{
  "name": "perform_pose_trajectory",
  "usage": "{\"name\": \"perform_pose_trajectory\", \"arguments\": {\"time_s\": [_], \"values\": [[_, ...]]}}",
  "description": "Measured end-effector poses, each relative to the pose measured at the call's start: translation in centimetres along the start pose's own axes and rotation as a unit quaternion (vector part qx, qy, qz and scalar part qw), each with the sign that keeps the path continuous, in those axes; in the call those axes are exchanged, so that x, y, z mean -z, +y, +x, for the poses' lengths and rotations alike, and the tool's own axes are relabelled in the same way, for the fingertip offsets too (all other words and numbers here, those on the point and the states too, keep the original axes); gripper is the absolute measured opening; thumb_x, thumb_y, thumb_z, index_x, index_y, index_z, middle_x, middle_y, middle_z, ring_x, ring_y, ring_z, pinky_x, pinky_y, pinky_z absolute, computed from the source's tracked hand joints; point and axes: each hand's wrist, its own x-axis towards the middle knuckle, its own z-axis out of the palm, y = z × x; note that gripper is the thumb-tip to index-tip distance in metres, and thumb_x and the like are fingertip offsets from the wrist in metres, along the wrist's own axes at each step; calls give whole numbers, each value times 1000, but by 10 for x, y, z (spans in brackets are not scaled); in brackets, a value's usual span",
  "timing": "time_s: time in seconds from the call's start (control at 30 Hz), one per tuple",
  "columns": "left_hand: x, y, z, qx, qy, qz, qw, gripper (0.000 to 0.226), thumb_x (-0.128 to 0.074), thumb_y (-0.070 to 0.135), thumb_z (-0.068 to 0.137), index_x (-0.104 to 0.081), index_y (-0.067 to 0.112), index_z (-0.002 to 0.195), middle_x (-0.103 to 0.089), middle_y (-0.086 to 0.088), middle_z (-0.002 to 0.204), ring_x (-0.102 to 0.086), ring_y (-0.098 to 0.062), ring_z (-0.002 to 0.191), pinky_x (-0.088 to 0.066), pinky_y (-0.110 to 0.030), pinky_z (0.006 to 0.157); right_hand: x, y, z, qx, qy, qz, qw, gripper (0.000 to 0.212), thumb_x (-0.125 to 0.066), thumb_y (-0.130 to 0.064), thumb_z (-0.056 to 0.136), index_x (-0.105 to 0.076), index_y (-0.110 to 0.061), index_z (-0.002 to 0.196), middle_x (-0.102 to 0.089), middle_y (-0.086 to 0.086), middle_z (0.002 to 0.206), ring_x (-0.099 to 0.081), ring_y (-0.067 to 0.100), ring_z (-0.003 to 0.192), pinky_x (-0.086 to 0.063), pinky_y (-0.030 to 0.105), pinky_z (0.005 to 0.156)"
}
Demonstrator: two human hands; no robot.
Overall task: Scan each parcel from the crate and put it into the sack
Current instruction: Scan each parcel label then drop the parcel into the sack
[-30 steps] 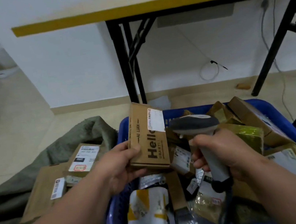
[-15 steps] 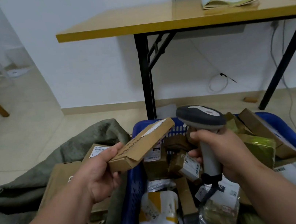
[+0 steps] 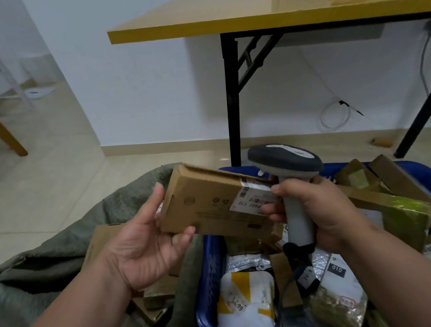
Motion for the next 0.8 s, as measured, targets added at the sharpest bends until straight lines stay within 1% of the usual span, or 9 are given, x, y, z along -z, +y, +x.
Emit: {"name": "perform_pose_trajectory", "arguments": {"time_s": [0.07, 0.1, 0.13, 0.2, 0.3, 0.4, 0.5, 0.6, 0.8], "values": [[1, 2, -4, -30, -2, 67, 997, 84, -100, 30, 41, -70, 12, 117, -69, -17, 108, -69, -25, 64, -61, -32, 54, -3, 0, 0, -8, 10, 21, 1000, 31, -68, -5, 84, -59, -2, 114, -76, 19, 87, -75, 30, 77, -60, 31, 60], [2, 2, -5, -45, 21, 126, 991, 91, -100, 28, 41, -66, 14, 123, -69, -14, 107, -68, -23, 63, -60, -31, 54, -4, -1, 0, -11, 13, 27, 999, 32, -68, -6, 84, -59, -1, 114, -76, 19, 87, -75, 30, 76, -60, 30, 59], [2, 1, -5, -61, 52, 180, 980, 89, -98, 30, 47, -62, 14, 127, -70, -11, 104, -67, -21, 61, -59, -29, 52, -4, -1, 0, -13, 14, 31, 999, 33, -68, -6, 83, -59, -1, 114, -76, 19, 88, -75, 30, 76, -60, 30, 58], [2, 1, -4, -87, 99, 232, 964, 71, -84, 35, 62, -60, 14, 126, -71, -9, 100, -67, -19, 60, -58, -27, 51, -4, -1, -1, -19, 16, 26, 999, 31, -69, -8, 84, -59, -2, 113, -76, 20, 90, -75, 30, 78, -60, 29, 59], [4, 3, -2, -114, 127, 197, 966, 54, -73, 36, 72, -62, 16, 120, -74, -13, 102, -71, -21, 66, -60, -28, 55, -4, 1, -2, -10, 39, -4, 999, 24, -68, -9, 85, -61, -5, 108, -77, 15, 86, -75, 28, 78, -61, 30, 61], [7, 6, 0, -139, 142, 150, 969, 43, -70, 34, 75, -62, 17, 114, -74, -15, 101, -74, -25, 75, -61, -30, 58, -3, -1, -4, 3, 54, -20, 998, 14, -67, -9, 85, -63, -4, 97, -74, 8, 73, -73, 25, 67, -57, 29, 54], [9, 6, 3, -151, 144, 127, 970, 37, -70, 30, 76, -60, 19, 110, -74, -16, 102, -75, -27, 80, -60, -30, 58, -6, -4, -11, -19, 7, -29, 999, 9, -66, -9, 85, -65, -1, 87, -69, 12, 70, -69, 23, 59, -55, 30, 50], [10, 6, 5, -153, 146, 125, 969, 38, -70, 29, 76, -58, 19, 111, -74, -17, 104, -75, -29, 84, -60, -31, 59, -11, -5, -19, -25, -37, -64, 997, 9, -64, -9, 85, -64, 1, 86, -67, 13, 68, -67, 23, 56, -54, 29, 48], [13, 5, 5, -160, 156, 115, 968, 33, -67, 26, 85, -58, 18, 116, -74, -17, 105, -74, -29, 86, -60, -31, 60, -18, -6, -24, -31, -45, -87, 995, 9, -63, -10, 85, -64, -1, 83, -66, 10, 65, -64, 21, 53, -52, 28, 46]]}}
